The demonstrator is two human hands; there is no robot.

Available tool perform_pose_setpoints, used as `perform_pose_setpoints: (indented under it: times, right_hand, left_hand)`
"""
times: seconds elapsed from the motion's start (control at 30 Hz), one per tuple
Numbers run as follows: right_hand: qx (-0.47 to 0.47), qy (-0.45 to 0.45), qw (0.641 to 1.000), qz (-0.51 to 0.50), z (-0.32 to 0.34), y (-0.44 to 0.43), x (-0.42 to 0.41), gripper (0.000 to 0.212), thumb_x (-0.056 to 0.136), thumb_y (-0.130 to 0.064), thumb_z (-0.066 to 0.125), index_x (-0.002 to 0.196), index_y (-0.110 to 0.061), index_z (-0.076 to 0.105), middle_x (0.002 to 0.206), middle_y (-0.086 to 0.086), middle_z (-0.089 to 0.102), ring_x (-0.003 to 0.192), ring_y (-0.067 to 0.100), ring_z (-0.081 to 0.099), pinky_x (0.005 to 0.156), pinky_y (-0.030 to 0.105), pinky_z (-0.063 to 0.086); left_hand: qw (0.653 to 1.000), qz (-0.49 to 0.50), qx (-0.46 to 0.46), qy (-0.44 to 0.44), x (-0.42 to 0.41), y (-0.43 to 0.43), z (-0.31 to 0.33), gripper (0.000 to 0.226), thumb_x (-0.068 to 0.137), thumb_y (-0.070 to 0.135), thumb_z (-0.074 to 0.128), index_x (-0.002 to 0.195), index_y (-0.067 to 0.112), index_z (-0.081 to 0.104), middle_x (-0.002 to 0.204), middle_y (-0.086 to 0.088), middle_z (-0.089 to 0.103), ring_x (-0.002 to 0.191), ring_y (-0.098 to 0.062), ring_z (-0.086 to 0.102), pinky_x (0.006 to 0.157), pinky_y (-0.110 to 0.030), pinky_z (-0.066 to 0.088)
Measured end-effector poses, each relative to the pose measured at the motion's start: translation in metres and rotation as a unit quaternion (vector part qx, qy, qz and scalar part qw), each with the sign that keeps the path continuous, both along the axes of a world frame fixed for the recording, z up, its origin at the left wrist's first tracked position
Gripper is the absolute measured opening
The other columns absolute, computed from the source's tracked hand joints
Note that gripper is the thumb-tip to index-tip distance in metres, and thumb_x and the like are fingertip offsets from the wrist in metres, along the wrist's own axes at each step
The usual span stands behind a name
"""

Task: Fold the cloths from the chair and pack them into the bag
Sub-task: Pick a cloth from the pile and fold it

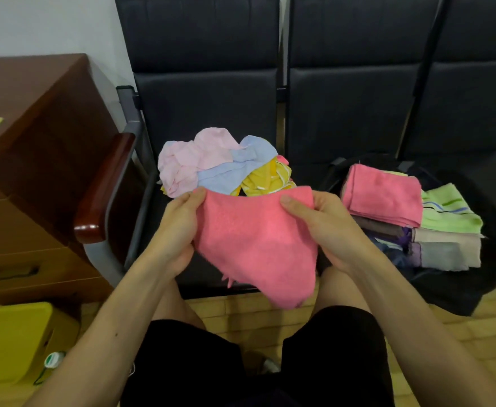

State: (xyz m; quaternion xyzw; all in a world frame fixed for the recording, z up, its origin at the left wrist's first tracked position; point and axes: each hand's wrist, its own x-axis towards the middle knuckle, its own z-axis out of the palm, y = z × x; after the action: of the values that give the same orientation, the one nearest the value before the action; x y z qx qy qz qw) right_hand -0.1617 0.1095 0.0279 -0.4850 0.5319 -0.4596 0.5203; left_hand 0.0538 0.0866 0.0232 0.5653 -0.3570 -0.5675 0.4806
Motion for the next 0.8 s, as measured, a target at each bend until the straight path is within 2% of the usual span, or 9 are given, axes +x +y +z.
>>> perform_pose_setpoints:
  times: [0.1,0.2,0.27,0.33,0.4,0.47,0.6,0.73,0.8]
  right_hand:
    - [-0.056,0.063,0.996,0.013,0.014,-0.001,0.000,0.015,0.096,-0.023,0.062,0.099,-0.013,0.073,0.093,-0.001,0.076,0.084,0.012,0.073,0.067,0.022,0.055]
    - [-0.093,0.106,0.990,0.000,0.025,-0.001,0.000,0.012,0.097,-0.023,0.061,0.095,-0.021,0.072,0.091,-0.007,0.075,0.083,0.005,0.071,0.065,0.018,0.054]
    - [-0.115,0.138,0.984,-0.015,0.030,-0.002,-0.001,0.019,0.097,-0.026,0.060,0.095,-0.012,0.073,0.094,0.002,0.074,0.087,0.014,0.070,0.073,0.029,0.059]
    - [-0.133,0.157,0.978,-0.022,0.034,-0.003,-0.001,0.028,0.097,-0.028,0.060,0.099,-0.003,0.071,0.099,0.014,0.072,0.093,0.028,0.068,0.081,0.045,0.058]
    - [-0.153,0.180,0.972,-0.023,0.040,-0.002,-0.001,0.036,0.095,-0.031,0.062,0.099,0.004,0.069,0.100,0.023,0.069,0.093,0.036,0.066,0.081,0.054,0.055]
    - [-0.167,0.202,0.965,-0.024,0.043,-0.002,-0.003,0.043,0.090,-0.034,0.066,0.095,0.009,0.068,0.094,0.026,0.068,0.089,0.040,0.066,0.075,0.057,0.054]
    - [-0.183,0.157,0.970,-0.029,0.045,0.000,-0.007,0.013,0.087,-0.018,0.073,0.098,-0.013,0.070,0.089,-0.001,0.075,0.082,0.011,0.073,0.074,0.030,0.061]
    - [-0.209,0.150,0.963,-0.079,0.042,0.002,-0.007,0.030,0.082,-0.019,0.079,0.092,-0.022,0.051,0.072,0.006,0.069,0.063,0.011,0.066,0.060,0.020,0.054]
    - [-0.222,0.175,0.954,-0.096,0.038,0.000,-0.007,0.036,0.082,-0.019,0.079,0.093,-0.025,0.045,0.064,0.000,0.063,0.056,0.002,0.057,0.055,0.015,0.047]
  left_hand:
    - [0.999,-0.036,-0.016,-0.019,0.007,0.003,0.014,0.028,0.097,0.027,0.061,0.119,0.010,0.065,0.114,-0.009,0.072,0.105,-0.023,0.070,0.091,-0.042,0.055]
    - [0.998,-0.057,-0.028,-0.004,0.013,0.003,0.024,0.047,0.090,0.019,0.069,0.133,0.020,0.051,0.113,-0.003,0.065,0.102,-0.020,0.069,0.086,-0.036,0.059]
    - [0.998,-0.060,-0.036,-0.002,0.016,0.002,0.032,0.054,0.087,0.016,0.071,0.134,0.029,0.049,0.113,-0.004,0.062,0.106,-0.022,0.067,0.091,-0.039,0.057]
    - [0.993,-0.090,-0.068,-0.022,0.017,0.001,0.037,0.041,0.086,0.015,0.070,0.123,0.031,0.062,0.107,-0.005,0.071,0.103,-0.020,0.069,0.089,-0.036,0.058]
    - [0.987,-0.118,-0.101,-0.051,0.018,0.003,0.041,0.026,0.087,0.016,0.068,0.110,0.028,0.071,0.096,0.008,0.075,0.097,-0.013,0.070,0.085,-0.030,0.059]
    - [0.982,-0.130,-0.118,-0.074,0.021,0.003,0.044,0.025,0.079,0.021,0.069,0.103,0.026,0.074,0.098,0.017,0.072,0.097,-0.007,0.069,0.082,-0.025,0.058]
    - [0.977,-0.149,-0.143,-0.053,0.026,0.004,0.047,0.041,0.068,0.014,0.072,0.110,0.018,0.072,0.108,0.013,0.071,0.103,-0.007,0.068,0.081,-0.020,0.057]
    - [0.966,-0.135,-0.178,-0.130,0.025,0.005,0.046,0.051,0.066,0.017,0.074,0.117,0.019,0.068,0.109,0.012,0.067,0.093,0.004,0.069,0.072,-0.011,0.054]
    - [0.954,-0.135,-0.191,-0.188,0.024,0.004,0.044,0.053,0.067,0.020,0.076,0.120,0.020,0.068,0.107,0.014,0.067,0.090,0.005,0.069,0.070,-0.010,0.054]
